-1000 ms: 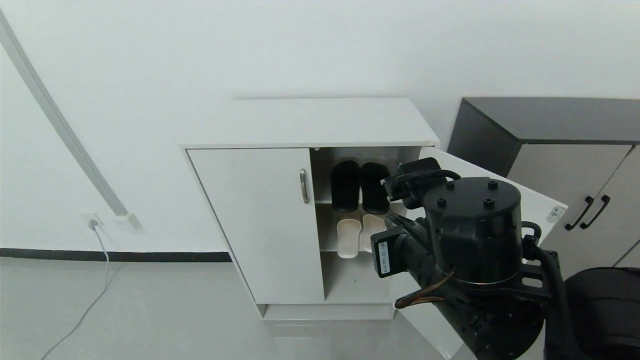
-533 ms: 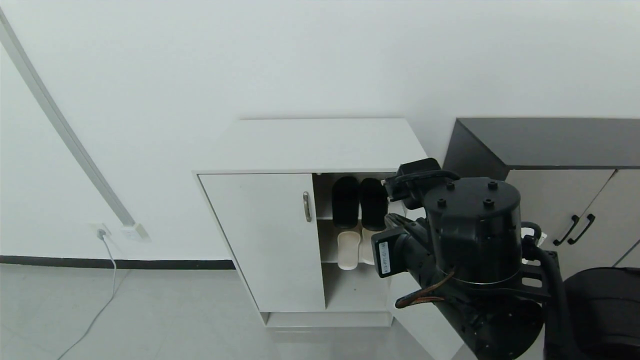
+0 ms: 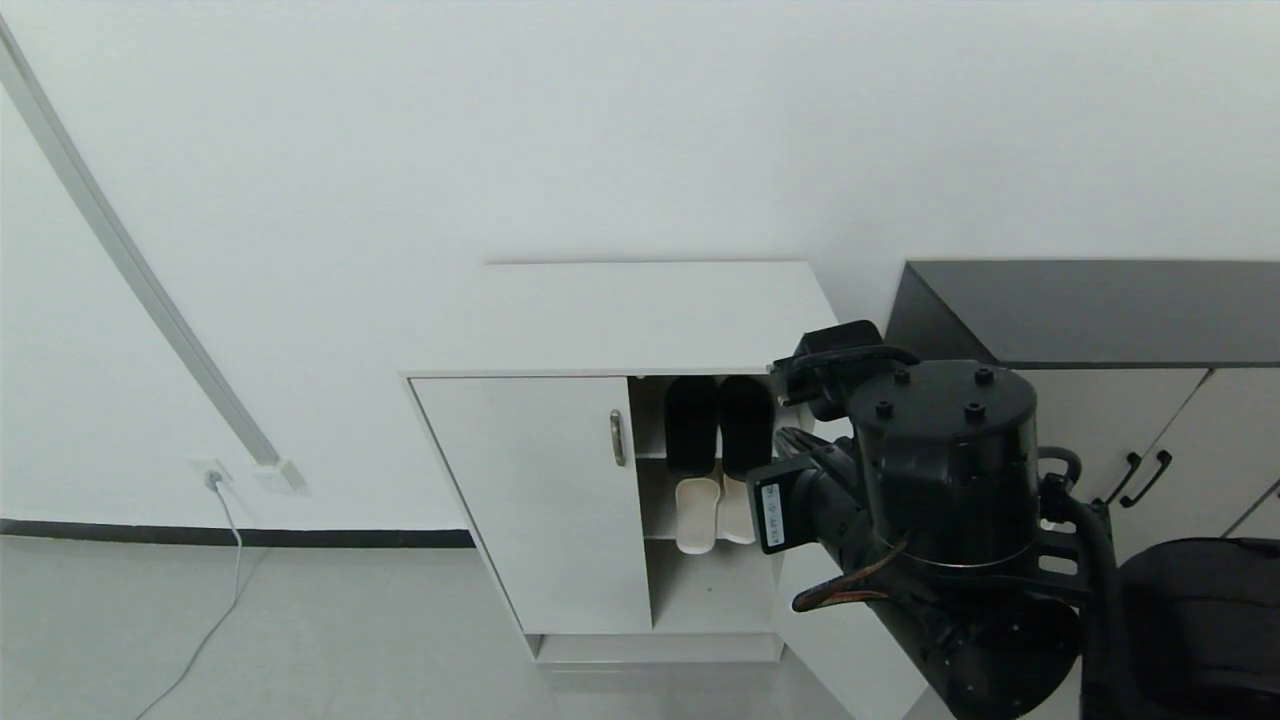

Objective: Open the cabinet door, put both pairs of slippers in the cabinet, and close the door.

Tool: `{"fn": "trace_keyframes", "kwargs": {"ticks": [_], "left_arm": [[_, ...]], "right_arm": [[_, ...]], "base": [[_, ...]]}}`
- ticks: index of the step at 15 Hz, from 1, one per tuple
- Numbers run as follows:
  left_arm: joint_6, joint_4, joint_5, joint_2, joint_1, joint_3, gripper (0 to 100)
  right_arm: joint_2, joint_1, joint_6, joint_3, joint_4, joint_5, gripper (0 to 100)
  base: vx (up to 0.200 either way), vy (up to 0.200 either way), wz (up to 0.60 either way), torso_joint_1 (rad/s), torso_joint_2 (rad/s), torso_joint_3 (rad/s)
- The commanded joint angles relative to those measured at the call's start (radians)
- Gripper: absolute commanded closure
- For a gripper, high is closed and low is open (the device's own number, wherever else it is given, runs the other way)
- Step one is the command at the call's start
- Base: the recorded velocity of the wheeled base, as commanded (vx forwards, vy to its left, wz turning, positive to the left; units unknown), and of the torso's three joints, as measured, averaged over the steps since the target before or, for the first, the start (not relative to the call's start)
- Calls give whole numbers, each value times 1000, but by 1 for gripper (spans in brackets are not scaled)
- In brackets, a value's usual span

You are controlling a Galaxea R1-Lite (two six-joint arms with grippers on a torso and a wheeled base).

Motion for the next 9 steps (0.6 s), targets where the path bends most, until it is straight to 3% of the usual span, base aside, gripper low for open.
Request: {"fn": "trace_keyframes", "kwargs": {"ticks": [1,6,9], "left_arm": [[0,0,0,0,-1,0,100],[0,0,2,0,0,0,100],[0,0,0,0,0,0,100]], "right_arm": [[3,0,-10,11,-14,1,100],[9,0,-16,17,-35,3,100],[9,-1,-16,17,-35,3,100]], "base": [[0,0,0,0,0,0],[0,0,0,0,0,0],[0,0,-600,1,-1,1]]}}
